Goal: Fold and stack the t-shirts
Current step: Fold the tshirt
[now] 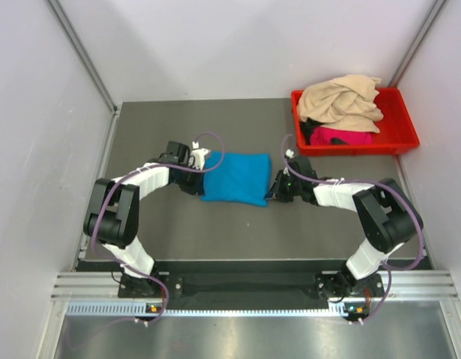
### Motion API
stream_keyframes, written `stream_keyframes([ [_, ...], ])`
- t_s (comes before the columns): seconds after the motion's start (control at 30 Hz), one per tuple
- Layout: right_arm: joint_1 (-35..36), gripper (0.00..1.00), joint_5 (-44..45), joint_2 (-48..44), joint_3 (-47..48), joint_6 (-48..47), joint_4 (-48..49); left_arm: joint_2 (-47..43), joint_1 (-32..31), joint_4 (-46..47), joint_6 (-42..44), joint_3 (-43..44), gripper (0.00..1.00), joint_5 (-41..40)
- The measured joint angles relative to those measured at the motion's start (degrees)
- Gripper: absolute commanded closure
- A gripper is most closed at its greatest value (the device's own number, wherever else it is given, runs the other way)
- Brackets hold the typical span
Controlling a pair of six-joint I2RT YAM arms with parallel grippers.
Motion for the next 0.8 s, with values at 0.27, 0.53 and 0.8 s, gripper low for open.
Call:
stream_keyframes([
  [0.27, -0.9, 1.00, -0.3, -0.1, -0.2, -1.2, -0.6, 0.2, 0.2, -1.0, 4.3, -0.1, 1.00, -1.8],
  [0.53, -0.9, 1.00, -1.7, -1.0, -1.7, -1.7, -0.2, -1.7, 0.2, -3.2, 8.3, -0.8, 1.00, -3.1],
  [0.8, -1.2, 0.48, -2.5, -1.5, 1.8, -5.4, -4.6, -3.1, 0.6, -7.1, 11.1, -1.8, 1.00, -2.6],
])
